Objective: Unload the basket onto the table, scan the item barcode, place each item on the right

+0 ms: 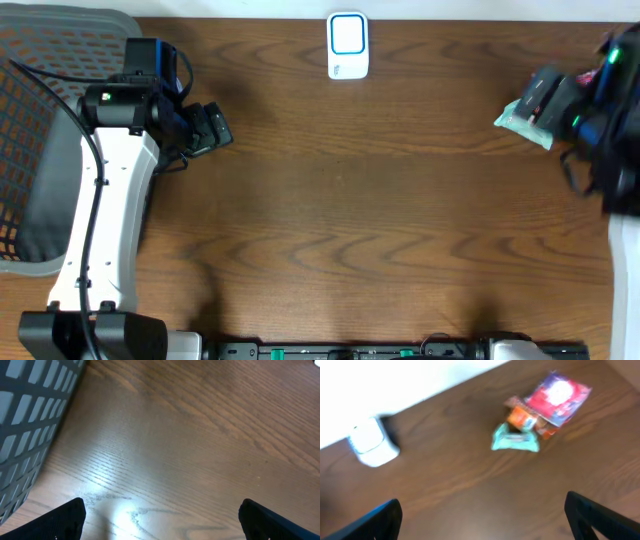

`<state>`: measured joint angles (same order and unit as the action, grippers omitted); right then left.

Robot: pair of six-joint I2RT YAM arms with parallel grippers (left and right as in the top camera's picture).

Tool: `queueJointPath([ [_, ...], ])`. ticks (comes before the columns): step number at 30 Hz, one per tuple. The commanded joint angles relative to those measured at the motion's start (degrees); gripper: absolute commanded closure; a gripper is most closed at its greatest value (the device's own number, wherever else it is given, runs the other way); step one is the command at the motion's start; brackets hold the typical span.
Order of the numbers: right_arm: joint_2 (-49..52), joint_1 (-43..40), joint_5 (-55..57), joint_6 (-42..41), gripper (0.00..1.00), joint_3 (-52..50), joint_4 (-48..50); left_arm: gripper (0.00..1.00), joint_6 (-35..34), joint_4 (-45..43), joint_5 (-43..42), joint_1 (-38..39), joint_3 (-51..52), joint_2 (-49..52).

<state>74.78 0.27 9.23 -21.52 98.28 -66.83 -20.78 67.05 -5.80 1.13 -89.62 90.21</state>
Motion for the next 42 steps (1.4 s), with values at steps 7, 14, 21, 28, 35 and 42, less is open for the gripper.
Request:
queueJointPath([
  [7, -16.4, 11.5, -6.6, -3.1, 0.01, -25.0, 0.7, 0.02, 0.1, 0.2, 0.5, -0.2, -0.1, -0.4],
  [14, -16.4, 11.5, -8.1, -3.1, 0.01, -31.7, -2.0, 0.02, 0.1, 0.2, 0.5, -0.2, -0.1, -0.4],
  [21, -15.0, 11.5, -8.0, -3.1, 0.01, -34.0, -3.0, 0.02, 0.1, 0.2, 0.5, -0.2, -0.1, -0.4],
  [28, -14.9, 11.5, -5.2, -3.1, 0.01, -34.0, -5.2, 0.02, 0.1, 0.2, 0.5, -0.2, -0.1, -0.4],
  [35, -16.3, 10.0, -6.2, -0.2, 0.01, -36.5, 0.6, 0.02, 0.1, 0.2, 0.5, -0.2, -0.1, -0.4],
  [42, -31.0, 2.1, -15.1, 8.9, 0.01, -50.6, 15.2, 0.02, 0.1, 0.2, 0.5, -0.2, -0.1, -0.4],
])
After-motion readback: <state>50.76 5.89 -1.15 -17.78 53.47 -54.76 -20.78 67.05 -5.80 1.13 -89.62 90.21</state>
